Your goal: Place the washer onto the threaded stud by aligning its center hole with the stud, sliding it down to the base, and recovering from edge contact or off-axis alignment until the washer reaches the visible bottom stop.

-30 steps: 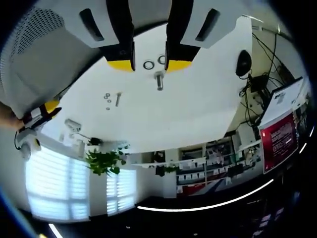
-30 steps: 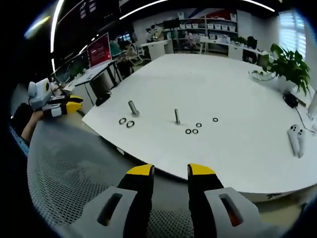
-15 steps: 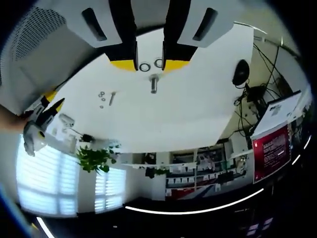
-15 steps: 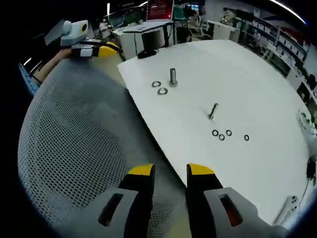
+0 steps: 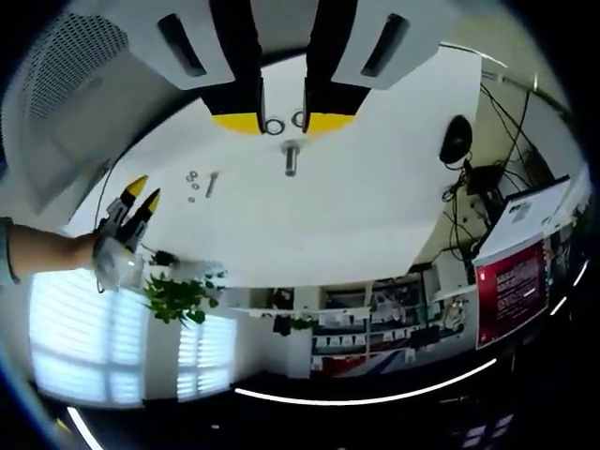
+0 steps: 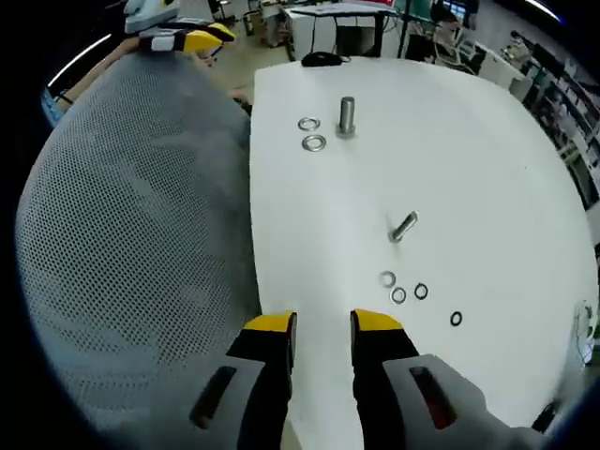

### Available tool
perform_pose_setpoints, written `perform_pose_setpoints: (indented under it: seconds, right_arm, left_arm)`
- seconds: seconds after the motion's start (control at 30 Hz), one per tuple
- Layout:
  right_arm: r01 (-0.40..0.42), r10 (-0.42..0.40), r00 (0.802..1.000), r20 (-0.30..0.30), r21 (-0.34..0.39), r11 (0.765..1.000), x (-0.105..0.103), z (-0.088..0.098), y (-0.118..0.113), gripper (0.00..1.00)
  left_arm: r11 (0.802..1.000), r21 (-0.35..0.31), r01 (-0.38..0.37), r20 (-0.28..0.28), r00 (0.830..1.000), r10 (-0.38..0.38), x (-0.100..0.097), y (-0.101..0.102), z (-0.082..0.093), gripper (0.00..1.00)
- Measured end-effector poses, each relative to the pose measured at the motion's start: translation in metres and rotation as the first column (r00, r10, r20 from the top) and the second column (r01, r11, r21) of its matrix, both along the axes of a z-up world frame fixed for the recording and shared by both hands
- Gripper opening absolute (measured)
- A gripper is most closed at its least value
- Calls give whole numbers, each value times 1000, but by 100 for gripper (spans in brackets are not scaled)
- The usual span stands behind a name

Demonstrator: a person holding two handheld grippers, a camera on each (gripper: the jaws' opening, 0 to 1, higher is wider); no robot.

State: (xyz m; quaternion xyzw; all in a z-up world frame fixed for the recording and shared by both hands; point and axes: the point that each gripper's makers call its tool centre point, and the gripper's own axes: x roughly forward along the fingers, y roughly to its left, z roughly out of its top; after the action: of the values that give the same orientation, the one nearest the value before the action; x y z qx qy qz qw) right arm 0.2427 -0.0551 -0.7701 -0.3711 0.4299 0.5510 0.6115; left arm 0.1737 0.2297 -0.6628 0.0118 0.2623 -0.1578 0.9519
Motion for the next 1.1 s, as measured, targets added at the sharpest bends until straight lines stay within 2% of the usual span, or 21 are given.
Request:
perform_pose_setpoints:
  seconds: [0.03,0.1,0.27,0.37,0.47,0.77,0.9,1.1]
  right_arm:
    - [-42,42,999,-7,-15,999,3,-4,1,21]
    - [-49,47,998,-36,-50,998,6,-10,0,20]
    - [-100,99,995,-17,-116,988,24,-27,2,20]
    - [-127,130,992,9,-135,983,36,-36,5,20]
    - [-158,160,987,-3,-153,975,42,-45,8,20]
    - [-140,139,990,-18,-171,975,58,-62,15,21]
    - [-145,141,989,-33,-215,966,61,-70,8,21]
    - [-96,91,995,-34,-177,980,61,-71,8,21]
  left_arm:
    - [1000,-1,-4,2,1000,4,0,1,0,14]
    - [1000,-2,-8,6,1000,8,0,1,1,14]
    - [999,-22,-29,40,999,30,2,4,6,14]
    - [1000,-16,-26,30,999,27,2,3,4,14]
    - [1000,-12,-27,30,999,27,1,4,3,14]
    - [1000,-8,-20,23,1000,20,0,3,2,12]
    - [1000,-9,-23,26,999,23,1,4,3,12]
    - [1000,-11,-26,27,999,26,1,4,3,12]
